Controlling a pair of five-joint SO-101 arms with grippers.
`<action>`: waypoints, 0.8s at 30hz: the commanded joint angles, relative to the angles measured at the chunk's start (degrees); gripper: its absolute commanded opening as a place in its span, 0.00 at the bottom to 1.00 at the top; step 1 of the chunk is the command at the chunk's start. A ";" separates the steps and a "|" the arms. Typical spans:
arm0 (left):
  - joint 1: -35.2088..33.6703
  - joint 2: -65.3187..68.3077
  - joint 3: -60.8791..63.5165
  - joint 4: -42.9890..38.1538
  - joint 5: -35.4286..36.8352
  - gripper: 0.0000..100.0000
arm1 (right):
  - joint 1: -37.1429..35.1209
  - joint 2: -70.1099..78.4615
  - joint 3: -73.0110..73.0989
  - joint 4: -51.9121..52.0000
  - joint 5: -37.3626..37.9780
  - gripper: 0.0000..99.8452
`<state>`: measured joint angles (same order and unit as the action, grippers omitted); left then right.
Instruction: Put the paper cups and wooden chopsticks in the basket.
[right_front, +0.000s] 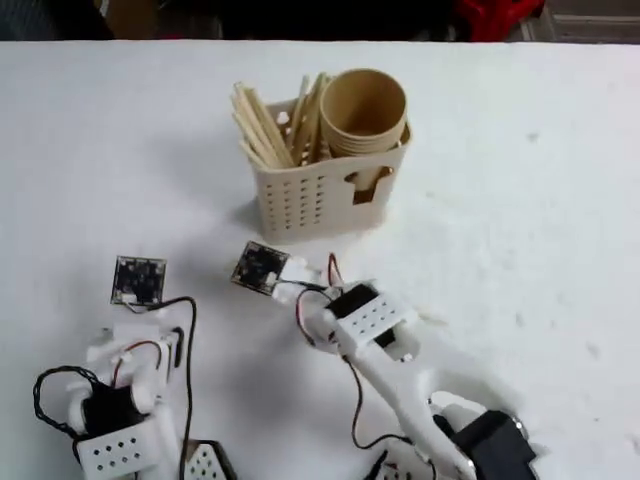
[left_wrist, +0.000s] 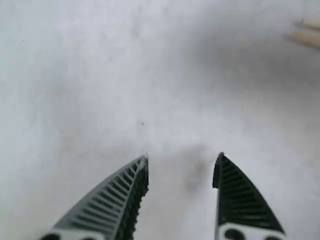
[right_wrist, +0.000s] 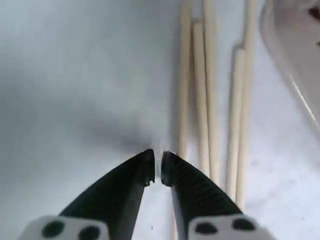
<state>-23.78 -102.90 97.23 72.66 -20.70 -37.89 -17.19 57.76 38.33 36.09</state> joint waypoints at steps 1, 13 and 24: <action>-0.31 -0.22 -0.18 0.09 -0.18 0.22 | 0.22 2.07 -2.64 0.22 0.79 0.12; -0.31 -0.22 -0.18 0.09 -0.18 0.22 | 1.01 10.24 -8.18 1.71 1.23 0.01; -0.31 -0.22 -0.18 0.09 -0.18 0.22 | 4.26 -6.37 -10.99 8.22 -3.52 0.10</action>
<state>-23.78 -102.90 97.23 72.66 -20.70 -34.29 -20.62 49.58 45.71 33.63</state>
